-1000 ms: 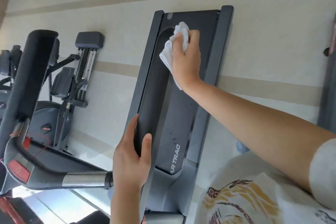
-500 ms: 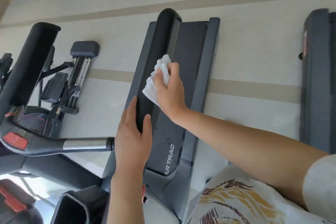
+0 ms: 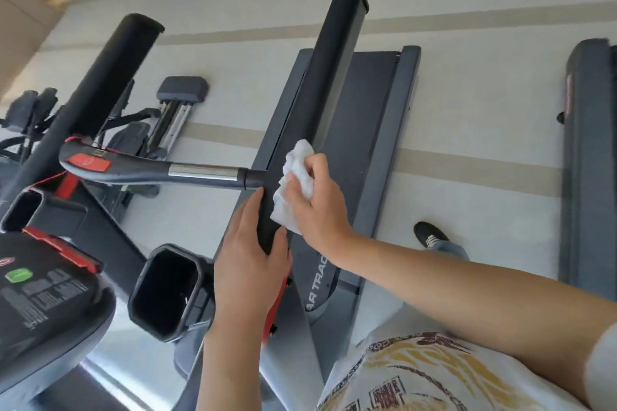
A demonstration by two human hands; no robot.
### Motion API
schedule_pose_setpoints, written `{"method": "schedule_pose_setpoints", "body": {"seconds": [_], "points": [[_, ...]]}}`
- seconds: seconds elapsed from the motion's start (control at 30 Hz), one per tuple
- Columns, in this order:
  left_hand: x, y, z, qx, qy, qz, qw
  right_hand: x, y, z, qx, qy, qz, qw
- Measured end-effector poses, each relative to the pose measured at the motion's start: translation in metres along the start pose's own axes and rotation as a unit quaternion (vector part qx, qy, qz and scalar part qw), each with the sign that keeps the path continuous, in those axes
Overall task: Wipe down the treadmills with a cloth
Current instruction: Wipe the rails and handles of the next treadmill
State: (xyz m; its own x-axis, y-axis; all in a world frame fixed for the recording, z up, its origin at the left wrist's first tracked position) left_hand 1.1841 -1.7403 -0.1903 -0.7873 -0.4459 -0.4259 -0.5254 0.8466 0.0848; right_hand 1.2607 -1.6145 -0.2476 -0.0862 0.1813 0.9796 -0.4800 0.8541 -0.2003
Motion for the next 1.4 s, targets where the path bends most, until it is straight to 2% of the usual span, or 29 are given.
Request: {"method": "schedule_pose_setpoints", "body": {"seconds": [0.23,0.33,0.43,0.57,0.73,0.83,1.0,1.07,1.23,1.4], "points": [[0.01,-0.033,-0.007,-0.005,0.023,-0.031,0.999,0.004,-0.033,0.006,0.086,-0.17,-0.113,0.975],[0.006,-0.037,-0.009,-0.037,0.021,-0.043,0.998,0.022,-0.016,-0.002,0.073,-0.252,-0.164,0.951],[0.007,-0.037,-0.008,-0.058,0.02,-0.057,0.996,0.051,0.029,-0.011,0.05,-0.3,-0.165,0.938],[0.009,-0.047,-0.009,-0.094,0.039,-0.079,0.992,0.088,0.084,-0.006,0.057,-0.455,-0.16,0.874],[0.009,-0.066,-0.007,-0.146,0.08,-0.107,0.98,0.099,0.08,0.027,0.187,-0.542,-0.188,0.797],[0.007,-0.082,-0.007,-0.185,0.066,-0.148,0.969,0.095,0.057,0.064,0.268,-0.586,-0.24,0.726],[0.005,-0.105,-0.006,-0.227,0.042,-0.206,0.951,0.083,0.003,0.118,0.396,-0.604,-0.309,0.618],[0.002,-0.115,-0.007,-0.251,0.037,-0.236,0.938,0.078,-0.026,0.135,0.435,-0.586,-0.34,0.593],[-0.005,-0.13,-0.009,-0.311,0.015,-0.328,0.892,0.07,-0.059,0.153,0.469,-0.552,-0.395,0.566],[-0.014,-0.114,-0.006,-0.339,0.038,-0.352,0.872,0.072,-0.04,0.143,0.523,-0.491,-0.386,0.58]]}}
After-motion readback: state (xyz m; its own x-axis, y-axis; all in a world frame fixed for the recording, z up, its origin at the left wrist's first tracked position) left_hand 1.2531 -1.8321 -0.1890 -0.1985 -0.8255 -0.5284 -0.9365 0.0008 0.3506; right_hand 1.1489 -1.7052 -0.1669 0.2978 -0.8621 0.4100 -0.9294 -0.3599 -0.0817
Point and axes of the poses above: each hand's wrist, its own y-axis towards the middle knuckle, its own z-axis out of the palm, x = y × z, the point moved 6 cm from there along y, towards the middle knuckle, and after that the axes turned 11 degrees about z, right-handed, at the moved point
